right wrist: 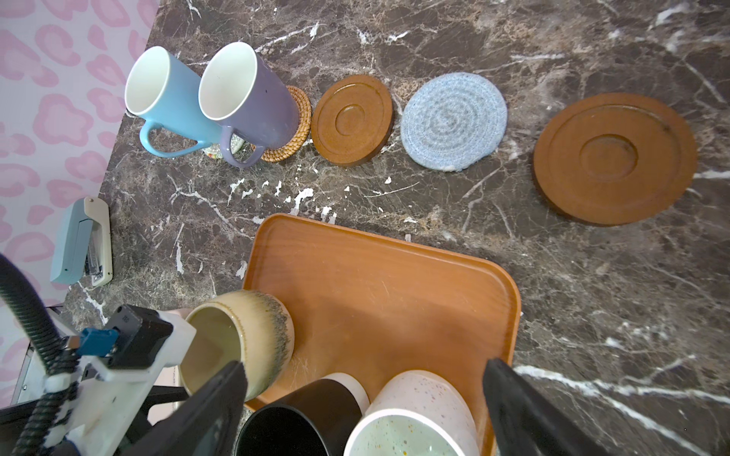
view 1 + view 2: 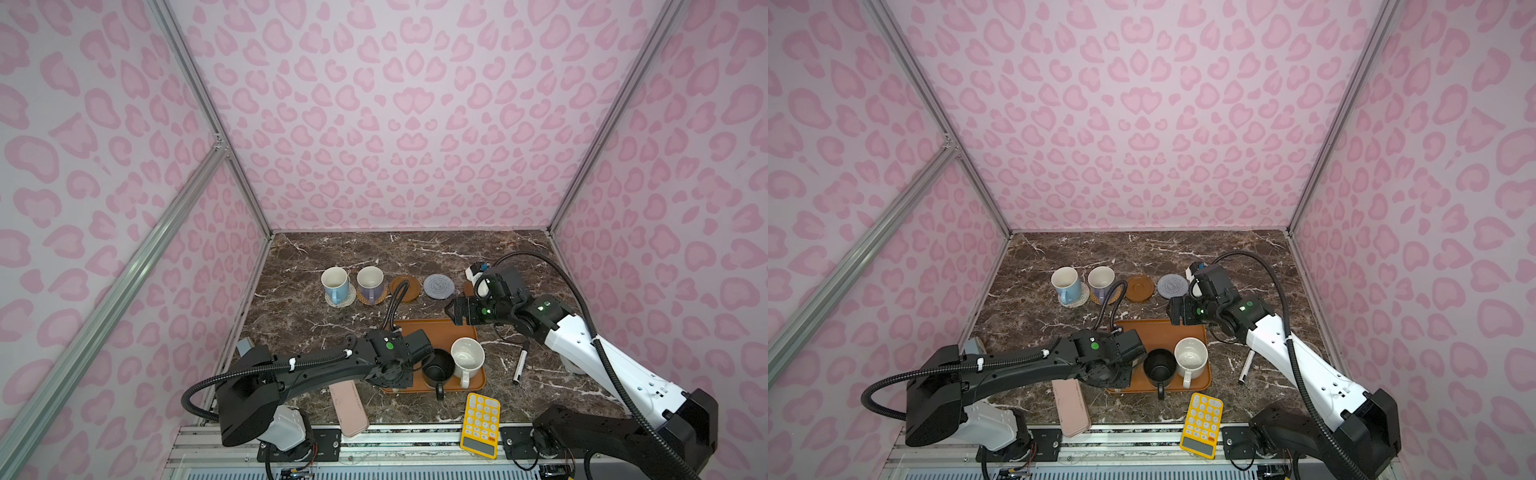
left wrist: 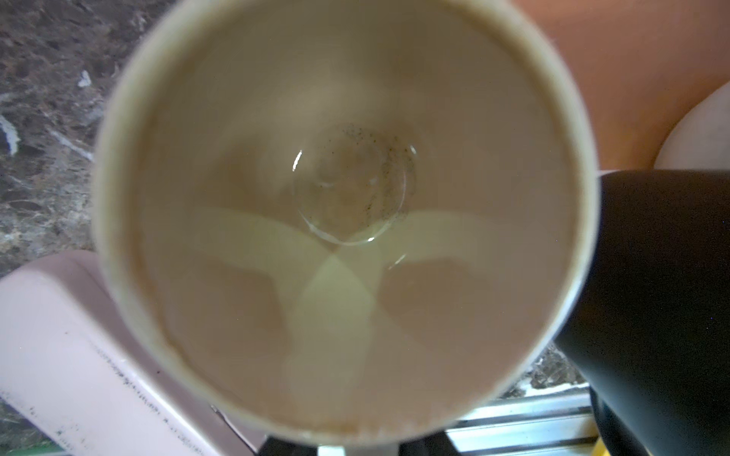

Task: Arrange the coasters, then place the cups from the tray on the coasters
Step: 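Close left gripper on the cream mug rim and lift it off the tray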

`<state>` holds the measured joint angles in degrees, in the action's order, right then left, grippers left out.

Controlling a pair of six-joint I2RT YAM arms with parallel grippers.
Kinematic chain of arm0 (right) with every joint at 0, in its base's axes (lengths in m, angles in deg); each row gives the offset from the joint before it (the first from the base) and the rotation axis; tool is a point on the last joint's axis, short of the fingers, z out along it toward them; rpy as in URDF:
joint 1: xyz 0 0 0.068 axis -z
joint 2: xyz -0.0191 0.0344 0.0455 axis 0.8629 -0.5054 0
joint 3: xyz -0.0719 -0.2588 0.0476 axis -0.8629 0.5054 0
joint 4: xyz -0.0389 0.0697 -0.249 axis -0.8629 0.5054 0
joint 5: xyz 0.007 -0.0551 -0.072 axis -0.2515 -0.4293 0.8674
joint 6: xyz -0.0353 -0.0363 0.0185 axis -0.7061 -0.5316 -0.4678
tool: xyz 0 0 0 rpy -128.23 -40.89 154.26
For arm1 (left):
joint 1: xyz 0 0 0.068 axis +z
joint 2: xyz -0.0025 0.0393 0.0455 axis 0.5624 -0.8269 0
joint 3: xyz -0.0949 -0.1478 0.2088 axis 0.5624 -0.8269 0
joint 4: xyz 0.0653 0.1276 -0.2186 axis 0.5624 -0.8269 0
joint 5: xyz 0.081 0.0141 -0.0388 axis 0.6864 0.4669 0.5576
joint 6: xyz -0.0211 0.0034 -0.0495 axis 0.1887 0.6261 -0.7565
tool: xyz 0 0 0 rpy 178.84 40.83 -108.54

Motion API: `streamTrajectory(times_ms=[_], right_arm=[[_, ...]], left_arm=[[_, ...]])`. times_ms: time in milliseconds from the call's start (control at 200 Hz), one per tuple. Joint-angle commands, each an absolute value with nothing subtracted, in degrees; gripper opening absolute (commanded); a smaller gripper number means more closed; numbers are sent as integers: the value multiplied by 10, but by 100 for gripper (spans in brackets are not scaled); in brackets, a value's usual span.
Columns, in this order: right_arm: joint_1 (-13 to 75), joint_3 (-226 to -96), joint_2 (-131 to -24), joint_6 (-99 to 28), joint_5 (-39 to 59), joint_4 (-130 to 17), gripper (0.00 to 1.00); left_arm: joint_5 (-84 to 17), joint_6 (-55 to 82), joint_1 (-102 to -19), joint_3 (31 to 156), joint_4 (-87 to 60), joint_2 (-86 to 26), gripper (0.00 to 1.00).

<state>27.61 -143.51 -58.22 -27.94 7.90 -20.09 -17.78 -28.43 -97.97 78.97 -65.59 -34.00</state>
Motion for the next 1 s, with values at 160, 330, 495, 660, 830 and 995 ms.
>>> streamTrajectory(times_ms=[160,330,495,660,830,995], right_arm=[[273,-1420,-568,-270,74,-221,94],[262,-1410,-554,-258,80,-236,94],[251,-1416,-559,-258,80,-237,93],[245,-1425,-566,-262,78,-236,93],[236,-1425,-572,-263,68,-242,93],[232,-1428,-571,-262,70,-239,92]], left_arm=[[-155,-280,-979,791,-649,-347,28],[-160,-270,-979,796,-648,-357,22],[-154,-273,-980,787,-646,-342,7],[-141,-276,-980,787,-646,-320,3],[-135,-279,-980,790,-641,-299,3],[-135,-280,-980,796,-642,-289,3]])
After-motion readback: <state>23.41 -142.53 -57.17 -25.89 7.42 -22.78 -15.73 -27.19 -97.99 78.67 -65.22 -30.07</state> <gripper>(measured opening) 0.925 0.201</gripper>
